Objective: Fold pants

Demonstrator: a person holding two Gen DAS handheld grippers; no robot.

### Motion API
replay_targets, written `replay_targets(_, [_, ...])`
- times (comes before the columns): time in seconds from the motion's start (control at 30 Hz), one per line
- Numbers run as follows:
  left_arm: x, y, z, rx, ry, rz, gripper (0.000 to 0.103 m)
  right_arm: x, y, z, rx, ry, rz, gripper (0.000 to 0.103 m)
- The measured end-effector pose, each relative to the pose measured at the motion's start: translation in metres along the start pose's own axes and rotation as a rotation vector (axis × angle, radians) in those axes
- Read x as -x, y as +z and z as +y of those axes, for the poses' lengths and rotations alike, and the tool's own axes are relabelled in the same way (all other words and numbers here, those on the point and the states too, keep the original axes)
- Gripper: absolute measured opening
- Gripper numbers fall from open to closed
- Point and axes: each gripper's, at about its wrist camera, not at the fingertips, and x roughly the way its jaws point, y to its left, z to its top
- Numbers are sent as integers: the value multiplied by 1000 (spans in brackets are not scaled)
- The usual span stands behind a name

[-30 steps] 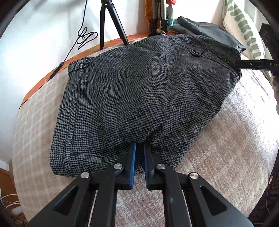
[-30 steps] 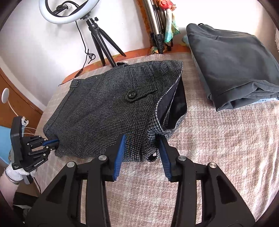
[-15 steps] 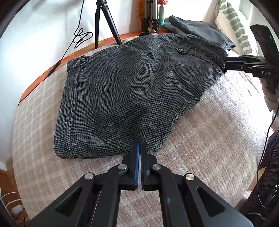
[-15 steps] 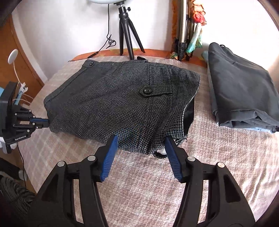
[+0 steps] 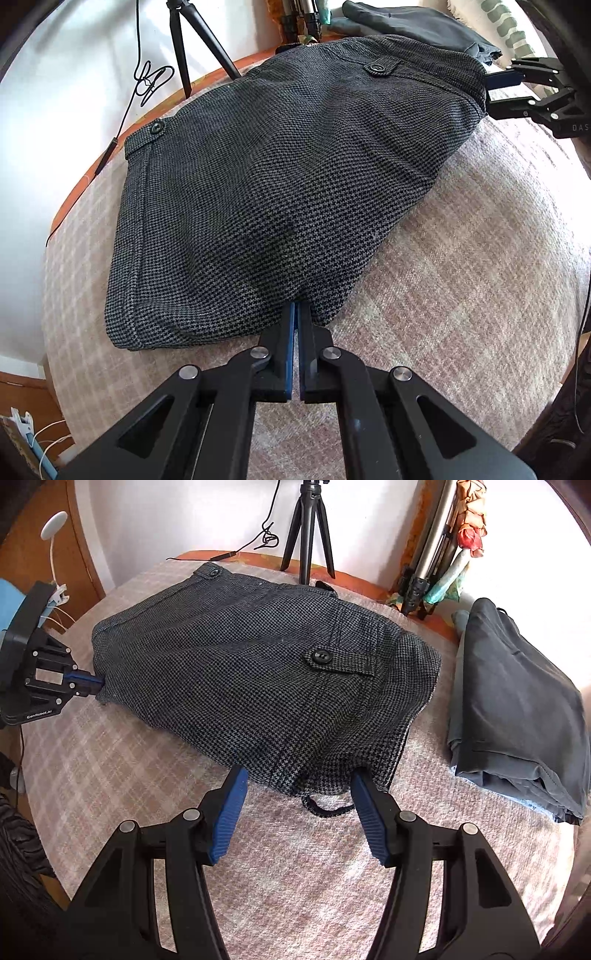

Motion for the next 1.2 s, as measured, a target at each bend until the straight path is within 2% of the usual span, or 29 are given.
replay_targets(0.07, [-1,1,0,-8,5,-1,0,-2,0,-11,-57,4,14,61])
replay_targets(0.2, [4,1,5,14,7,-22,0,4,-10,-49,-334,135,-33,61])
replay_targets(0.23, [8,1,8,36,5,-40,0,4,-13,-56,-392,143,-44,63])
replay_targets(0.27, [14,1,11,56,-5,-59,0,5,-17,-63,-450,136,-55,71])
replay_targets(0.3, [21,3,14,79,-17,-79,0,5,-21,-70,-516,136,-67,74])
replay_targets(0.4, [42,12,22,137,-49,-158,0,2,-36,-87,-747,173,-71,76])
replay_targets(0.5, [54,34,27,185,-80,-214,0,-5,-52,-92,-920,177,-62,76])
replay_targets(0.63, [54,73,29,233,-92,-273,0,-9,-67,-83,-1026,241,-76,76])
replay_targets(0.77, [34,108,28,255,-129,-293,0,-19,-75,-70,-1090,317,-120,76])
replay_targets(0.83, [20,122,21,248,-129,-288,0,-27,-77,-67,-1125,326,-156,76])
replay_targets(0.9, [3,133,15,247,-119,-262,0,-28,-73,-68,-1117,289,-202,75])
replay_targets(0.93, [-5,137,14,250,-123,-246,0,-29,-71,-69,-1113,275,-222,72])
replay_targets(1.0, [-21,142,13,256,-124,-216,0,-34,-68,-74,-1119,268,-229,58])
replay_targets(1.03, [-28,143,13,259,-109,-203,0,-38,-68,-77,-1123,285,-222,41])
replay_targets(1.07, [-34,143,14,263,-98,-191,0,-42,-66,-78,-1127,285,-216,35])
replay_targets(1.2, [-55,140,19,297,-112,-149,0,-39,-64,-81,-1120,297,-228,27])
